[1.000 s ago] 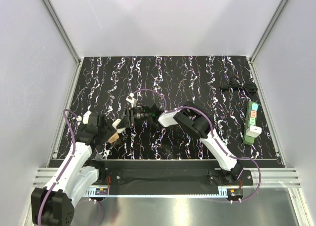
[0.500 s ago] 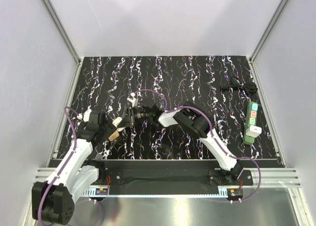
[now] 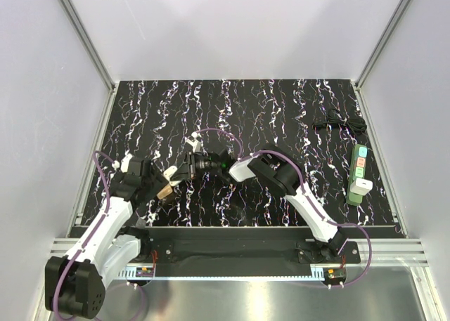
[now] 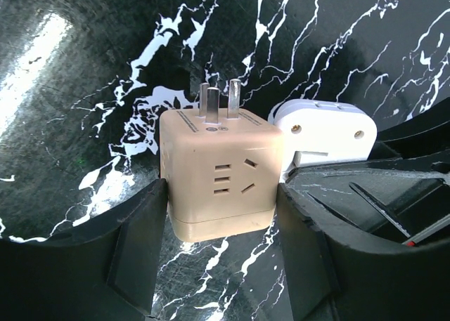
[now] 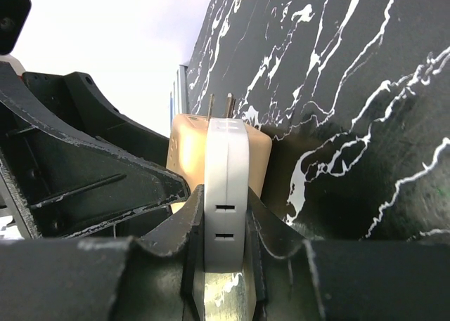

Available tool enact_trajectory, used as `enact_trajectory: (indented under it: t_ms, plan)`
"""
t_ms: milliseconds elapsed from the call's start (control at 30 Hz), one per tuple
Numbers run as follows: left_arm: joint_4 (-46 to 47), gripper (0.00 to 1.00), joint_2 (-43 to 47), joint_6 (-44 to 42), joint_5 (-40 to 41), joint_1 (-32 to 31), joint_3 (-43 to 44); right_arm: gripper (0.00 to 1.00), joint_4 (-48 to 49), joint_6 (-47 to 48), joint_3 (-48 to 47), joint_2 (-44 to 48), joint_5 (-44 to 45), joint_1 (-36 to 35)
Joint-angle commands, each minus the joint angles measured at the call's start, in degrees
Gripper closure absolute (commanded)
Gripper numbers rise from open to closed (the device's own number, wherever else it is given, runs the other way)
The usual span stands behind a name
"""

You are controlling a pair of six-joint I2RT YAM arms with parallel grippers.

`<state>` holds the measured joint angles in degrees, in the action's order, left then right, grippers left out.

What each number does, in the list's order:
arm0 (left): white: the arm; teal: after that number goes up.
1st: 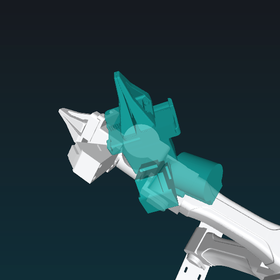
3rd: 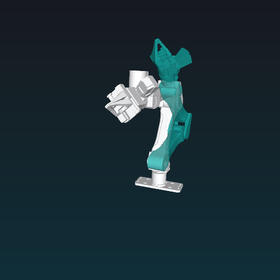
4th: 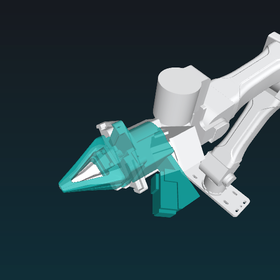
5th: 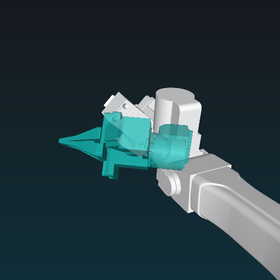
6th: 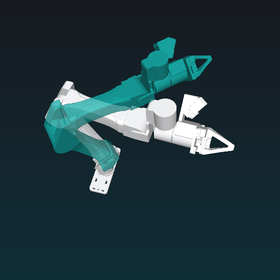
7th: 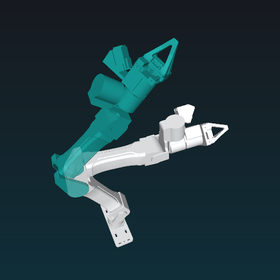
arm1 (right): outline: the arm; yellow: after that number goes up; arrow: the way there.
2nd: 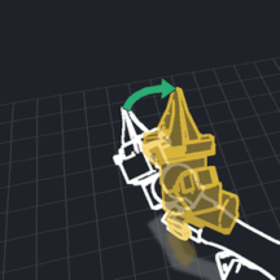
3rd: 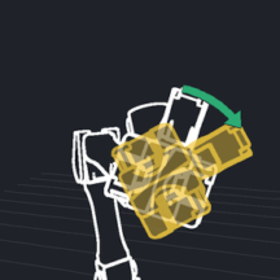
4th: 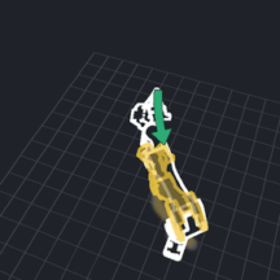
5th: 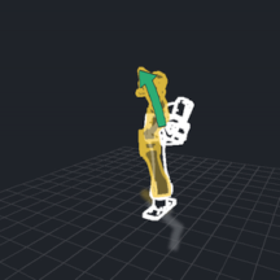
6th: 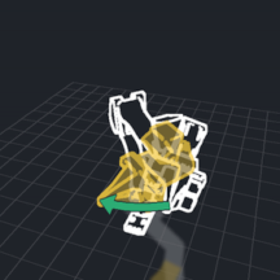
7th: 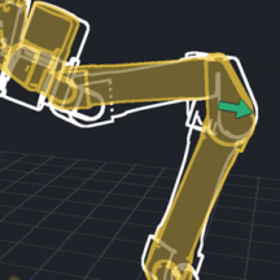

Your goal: Pull the plug off the socket

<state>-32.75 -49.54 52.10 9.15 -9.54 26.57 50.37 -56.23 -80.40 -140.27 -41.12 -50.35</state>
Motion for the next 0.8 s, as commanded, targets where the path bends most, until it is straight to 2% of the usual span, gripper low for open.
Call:
enact_trajectory:
  t_ms: [0, 367, 667, 767]
  plan:
    - [-4.60, 1.00, -0.30, 0.37, 6.06, 0.75, -2.48, 1.00, 4.91, -1.08, 1.74, 2.19, -1.85, 2.53]
    - [-5.83, 1.00, -2.40, 1.25, 7.46, 0.75, -1.87, 1.00, 4.92, -2.57, 4.37, 4.65, -1.77, 4.55]
    - [-6.36, 1.00, -3.46, 1.69, 8.43, 0.75, -1.52, 1.00, -2.02, 0.06, 4.99, 7.63, 0.34, 5.26]
    - [-6.71, 1.00, -3.46, 2.04, 8.87, 0.75, -1.52, 1.00, -7.37, 2.69, 5.34, 9.30, 3.15, 5.35]
